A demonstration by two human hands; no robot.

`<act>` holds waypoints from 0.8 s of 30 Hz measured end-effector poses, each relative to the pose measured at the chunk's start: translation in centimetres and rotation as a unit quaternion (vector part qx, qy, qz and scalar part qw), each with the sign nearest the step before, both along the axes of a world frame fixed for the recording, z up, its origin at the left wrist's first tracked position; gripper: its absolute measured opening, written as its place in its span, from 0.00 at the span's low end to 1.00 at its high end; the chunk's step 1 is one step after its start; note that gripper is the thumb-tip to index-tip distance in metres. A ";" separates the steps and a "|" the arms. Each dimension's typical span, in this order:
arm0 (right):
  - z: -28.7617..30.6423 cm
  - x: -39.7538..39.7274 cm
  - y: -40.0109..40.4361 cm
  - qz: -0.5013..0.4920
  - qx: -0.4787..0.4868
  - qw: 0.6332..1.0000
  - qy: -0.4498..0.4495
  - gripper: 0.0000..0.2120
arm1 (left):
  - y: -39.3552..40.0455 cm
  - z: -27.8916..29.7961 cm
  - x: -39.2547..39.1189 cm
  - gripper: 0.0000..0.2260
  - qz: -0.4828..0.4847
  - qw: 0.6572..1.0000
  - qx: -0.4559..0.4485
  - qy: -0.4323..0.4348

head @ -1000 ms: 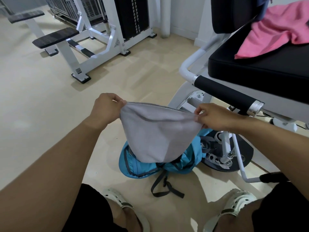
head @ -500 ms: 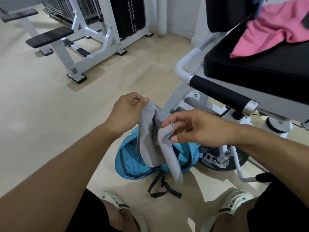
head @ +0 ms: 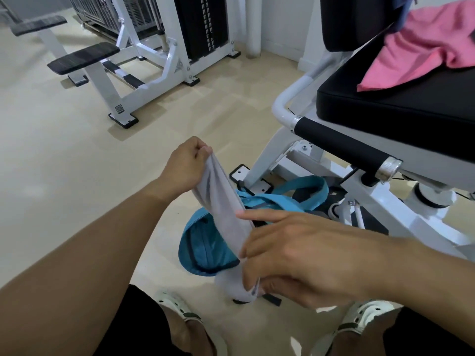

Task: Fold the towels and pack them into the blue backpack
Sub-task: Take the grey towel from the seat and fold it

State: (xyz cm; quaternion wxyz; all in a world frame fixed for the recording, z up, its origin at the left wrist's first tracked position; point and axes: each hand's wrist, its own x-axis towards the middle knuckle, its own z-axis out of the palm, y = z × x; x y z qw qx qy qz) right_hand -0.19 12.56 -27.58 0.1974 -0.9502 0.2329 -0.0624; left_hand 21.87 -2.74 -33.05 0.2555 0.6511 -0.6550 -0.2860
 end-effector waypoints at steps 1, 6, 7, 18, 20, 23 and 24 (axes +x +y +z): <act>-0.1 0.0 -0.2 -0.001 -0.012 1.000 0.017 0.05 | 0.0 -0.1 0.0 0.10 -0.011 1.000 0.004 -0.004; -0.7 -0.8 -1.8 -0.149 -0.005 0.989 -0.015 0.10 | 0.4 -0.2 -0.3 0.10 -0.035 0.993 0.055 0.101; -1.0 -1.0 -2.2 -0.196 -0.024 0.980 -0.025 0.11 | 0.6 -0.1 -0.5 0.10 -0.048 0.987 0.070 0.133; -2.6 -1.3 -4.7 -0.401 0.048 0.908 -0.113 0.08 | 4.9 1.5 -4.7 0.08 -0.158 0.936 0.126 0.288; -2.6 -1.4 -4.9 -0.430 0.044 0.890 -0.144 0.07 | 5.3 1.7 -5.1 0.08 -0.165 0.933 0.125 0.296; -2.5 -1.5 -5.3 -0.462 0.042 0.871 -0.164 0.09 | 5.5 2.0 -5.1 0.08 -0.160 0.931 0.128 0.302; -2.4 -1.6 -5.4 -0.468 0.038 0.867 -0.165 0.11 | 5.6 2.2 -5.1 0.07 -0.158 0.931 0.128 0.302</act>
